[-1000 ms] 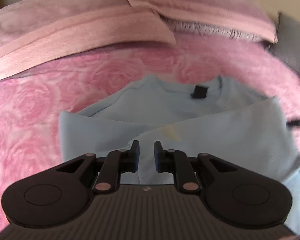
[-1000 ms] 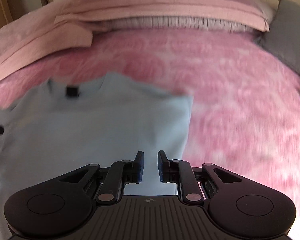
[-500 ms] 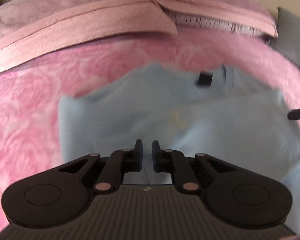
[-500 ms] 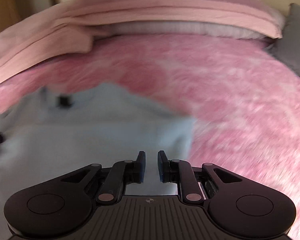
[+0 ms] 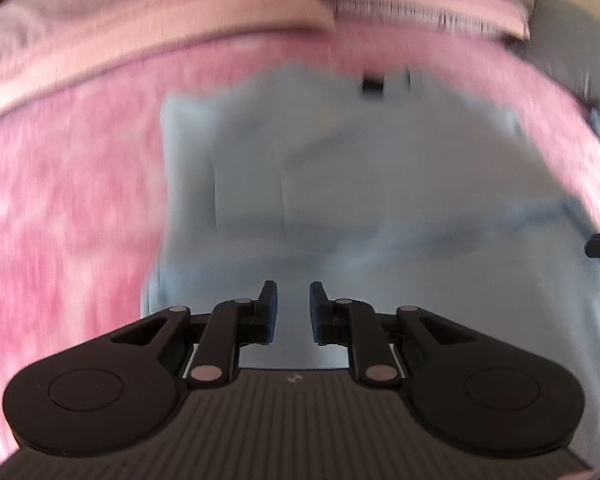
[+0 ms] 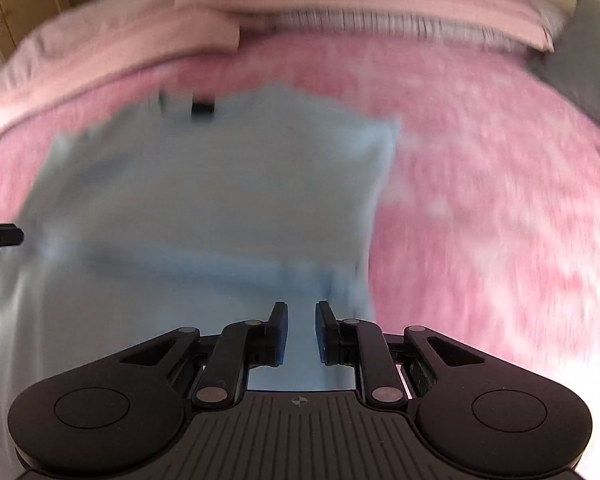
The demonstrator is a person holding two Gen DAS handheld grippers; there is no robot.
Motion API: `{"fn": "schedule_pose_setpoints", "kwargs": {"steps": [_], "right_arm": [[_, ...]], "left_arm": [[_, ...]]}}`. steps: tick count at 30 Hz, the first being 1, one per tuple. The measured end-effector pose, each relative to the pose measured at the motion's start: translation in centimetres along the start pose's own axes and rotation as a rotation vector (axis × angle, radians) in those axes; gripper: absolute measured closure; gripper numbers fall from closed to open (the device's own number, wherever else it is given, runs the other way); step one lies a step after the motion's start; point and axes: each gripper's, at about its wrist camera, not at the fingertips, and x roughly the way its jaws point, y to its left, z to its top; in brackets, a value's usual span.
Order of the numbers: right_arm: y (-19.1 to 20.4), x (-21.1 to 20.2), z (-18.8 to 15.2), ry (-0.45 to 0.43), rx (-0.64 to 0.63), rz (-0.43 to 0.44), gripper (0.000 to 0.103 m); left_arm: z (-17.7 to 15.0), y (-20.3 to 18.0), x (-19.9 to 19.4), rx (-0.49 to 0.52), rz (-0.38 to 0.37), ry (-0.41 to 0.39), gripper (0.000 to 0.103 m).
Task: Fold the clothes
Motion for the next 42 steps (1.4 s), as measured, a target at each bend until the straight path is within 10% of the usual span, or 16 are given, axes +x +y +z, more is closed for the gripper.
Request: {"fn": "schedule_pose_setpoints", "kwargs": {"steps": [12,18,20,22,42], "right_arm": [[5.7,-9.1,-12.4,0.265,0.207,-0.206,0.086],[9.9,-16.0,-9.4,0.143,0.358,-0.107,0.085],[11.3,-18.0,-7.4,0.108,0.367,-0.080,0.046],[12.6,-19.9,-5.4,0.063,0.370,-0.057,0.029],[13.1,-26.4,-4.9,0.085,0.137,0.017,0.029]], "left_arm": [[-8.4,2.0,-8.8,-0.014,-0.016,0.227,0.090],[-3.6,1.7,-16.8,0.003,0.012,0.191,0.090],[-1.8,1.6,-19.3,-0.001,0.026,0.166,0.088],[-0.5,1.3,-21.6,0.003,0.027,0.126,0.085],[-1.5,-6.4,-30.7,-0.085,0.120,0.036,0.075]]}}
